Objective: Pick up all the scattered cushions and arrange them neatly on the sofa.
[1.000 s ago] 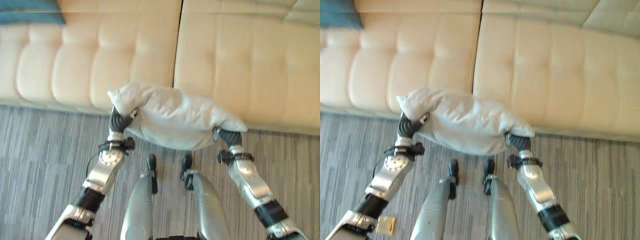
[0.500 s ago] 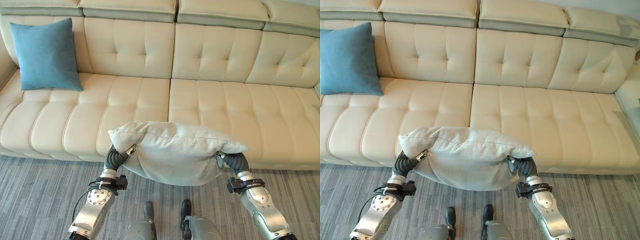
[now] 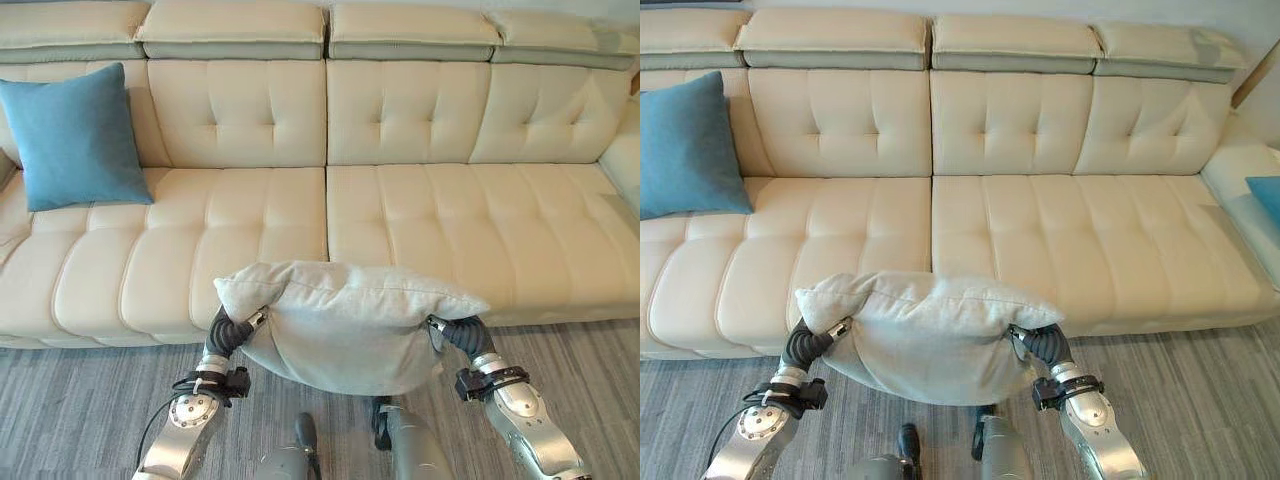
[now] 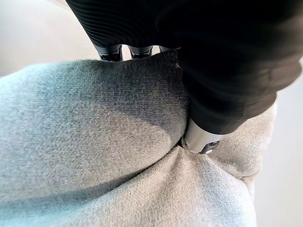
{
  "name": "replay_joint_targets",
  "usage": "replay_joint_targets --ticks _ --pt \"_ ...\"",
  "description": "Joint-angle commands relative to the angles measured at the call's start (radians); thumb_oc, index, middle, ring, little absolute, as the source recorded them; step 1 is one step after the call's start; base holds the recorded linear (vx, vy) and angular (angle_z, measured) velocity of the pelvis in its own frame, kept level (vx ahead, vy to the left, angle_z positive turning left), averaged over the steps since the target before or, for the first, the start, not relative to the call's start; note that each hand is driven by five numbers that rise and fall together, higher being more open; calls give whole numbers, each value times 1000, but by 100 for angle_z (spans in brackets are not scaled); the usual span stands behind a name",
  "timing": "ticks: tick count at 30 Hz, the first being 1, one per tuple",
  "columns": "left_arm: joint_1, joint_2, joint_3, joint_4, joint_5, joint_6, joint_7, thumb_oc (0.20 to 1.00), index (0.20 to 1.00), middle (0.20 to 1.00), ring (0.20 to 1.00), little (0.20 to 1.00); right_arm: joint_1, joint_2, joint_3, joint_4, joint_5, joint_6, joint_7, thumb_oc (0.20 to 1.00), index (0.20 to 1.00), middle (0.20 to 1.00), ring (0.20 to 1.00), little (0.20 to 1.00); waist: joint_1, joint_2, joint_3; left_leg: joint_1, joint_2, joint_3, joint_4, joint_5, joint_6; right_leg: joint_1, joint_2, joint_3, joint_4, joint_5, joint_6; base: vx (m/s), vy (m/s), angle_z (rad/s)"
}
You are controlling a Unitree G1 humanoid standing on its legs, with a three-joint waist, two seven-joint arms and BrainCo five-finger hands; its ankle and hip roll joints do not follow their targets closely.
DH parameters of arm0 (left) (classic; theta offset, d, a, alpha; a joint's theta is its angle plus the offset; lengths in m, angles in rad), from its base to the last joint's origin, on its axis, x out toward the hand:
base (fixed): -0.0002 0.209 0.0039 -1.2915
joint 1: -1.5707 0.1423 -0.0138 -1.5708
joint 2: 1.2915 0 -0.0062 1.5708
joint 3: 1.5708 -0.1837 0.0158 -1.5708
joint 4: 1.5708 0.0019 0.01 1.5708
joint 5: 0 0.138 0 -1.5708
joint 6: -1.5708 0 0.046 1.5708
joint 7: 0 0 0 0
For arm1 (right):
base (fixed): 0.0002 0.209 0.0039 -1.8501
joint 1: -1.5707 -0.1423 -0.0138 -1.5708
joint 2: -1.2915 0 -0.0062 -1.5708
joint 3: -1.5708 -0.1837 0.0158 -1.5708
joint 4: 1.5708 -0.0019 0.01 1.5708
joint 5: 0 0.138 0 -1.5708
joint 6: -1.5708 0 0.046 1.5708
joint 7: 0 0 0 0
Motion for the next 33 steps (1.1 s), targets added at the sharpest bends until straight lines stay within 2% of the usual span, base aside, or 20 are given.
replay_joint_targets --ticks 1,3,4,5,6,7,8,9,10,13,14,15,17,18,20,24,28,33 --pt "-23 -10 34 -108 40 -77 -39 200 200 200 200 200 -47 12 -51 -137 15 -90 24 200 200 200 200 200 -51 8 -22 303 -43 -62 1 -174 -77 -17 37 -31 -110 141 31 439 -108 48" --pt "-32 -18 23 -107 41 -77 -54 200 200 200 200 200 -16 9 -77 -149 18 -87 35 200 200 200 200 200 -75 6 -36 351 -37 -94 9 -180 -103 -19 38 3 -78 156 26 479 -178 76" --pt "-32 -21 18 -111 37 -81 -68 200 200 200 200 200 -3 6 -90 -157 23 -85 44 200 200 200 200 200 -82 11 -42 348 -25 -101 44 -156 -125 -3 40 12 -63 166 19 429 -242 122" --pt "-42 -25 6 -106 36 -82 -67 200 200 200 200 200 -2 -1 -91 -149 22 -95 45 200 200 200 200 200 -87 15 -44 313 -9 -101 144 -92 -158 9 42 13 -46 192 7 368 -307 105" --pt "-44 -31 0 -105 21 -82 -69 200 200 200 200 200 -3 -10 -96 -144 14 -92 38 200 200 200 200 200 -90 16 -41 260 35 -78 274 -23 -189 30 42 1 -37 175 -11 303 -349 80" --pt "-41 -34 -2 -108 11 -78 -77 200 200 200 200 200 -10 -18 -98 -143 8 -92 34 200 200 200 200 200 -92 6 -40 192 70 -51 398 33 -191 54 30 -13 -42 157 -34 277 -337 32" --pt "-42 -35 -3 -105 9 -78 -81 200 200 200 200 200 -21 -28 -94 -138 7 -94 30 200 200 200 200 200 -86 6 -36 142 89 -36 499 61 -185 75 43 -19 -46 138 -60 233 -258 17" --pt "-43 -35 -3 -100 15 -78 -82 200 200 200 200 200 -35 -41 -93 -126 4 -96 23 200 200 200 200 200 -79 9 -39 127 102 -15 514 76 -174 95 67 -20 -53 115 -83 223 -221 -12" --pt "-48 -32 3 -98 19 -75 -82 200 200 200 200 200 -46 -46 -91 -121 0 -93 17 200 200 200 200 200 -68 2 -39 74 110 0 554 64 -165 119 71 -18 -65 98 -92 232 -167 -15" --pt "-65 -31 3 -96 22 -72 -98 200 200 200 200 200 -69 -62 -93 -119 -13 -91 11 200 200 200 200 200 -45 -10 -32 -21 118 40 469 -32 -128 177 73 0 -94 70 -87 214 -71 -13" --pt "-71 -29 4 -97 32 -74 -96 200 200 200 200 200 -74 -66 -97 -119 -19 -93 8 200 200 200 200 200 -37 -16 -24 -52 99 36 417 -63 -121 191 66 10 -99 66 -80 151 15 -10" --pt "-77 -29 4 -96 37 -77 -95 200 200 200 200 200 -80 -70 -99 -120 -20 -93 8 200 200 200 200 200 -30 -22 -16 -77 91 32 375 -71 -121 206 59 18 -101 65 -74 113 33 -3" --pt "-89 -33 7 -88 47 -79 -88 200 200 200 200 200 -92 -71 -99 -109 -28 -91 3 200 200 200 200 200 -18 -24 -9 -94 95 25 256 -53 -131 233 51 26 -109 56 -71 123 55 -20" --pt "-94 -39 10 -84 58 -79 -77 200 200 200 200 200 -102 -70 -99 -100 -42 -92 -8 200 200 200 200 200 -7 -17 -6 -96 94 12 178 -22 -146 255 51 27 -114 51 -69 105 61 -35" --pt "-94 -41 12 -82 65 -80 -71 200 200 200 200 200 -111 -69 -95 -94 -51 -92 -15 200 200 200 200 200 -2 -16 -6 -102 90 1 156 -3 -150 261 48 28 -115 50 -69 83 56 -25" --pt "-93 -44 15 -80 65 -80 -65 200 200 200 200 200 -148 -52 -69 -92 -66 -90 -14 200 200 200 200 200 7 7 -28 -12 72 -8 34 8 -149 291 64 47 -120 46 -64 120 110 -25" --pt "-109 -26 27 -65 70 -84 -43 200 200 200 200 200 -214 -31 -34 -88 -71 -89 -17 200 200 200 200 200 26 7 -55 58 45 2 -22 5 -138 319 58 62 -141 57 -52 112 131 -14" --pt "-195 18 36 -21 108 -94 13 200 200 200 200 200 -346 -12 20 -52 -82 -89 -42 200 200 200 200 200 51 -1 -55 72 26 14 -43 -3 -121 313 41 74 -148 72 -34 15 90 -11"
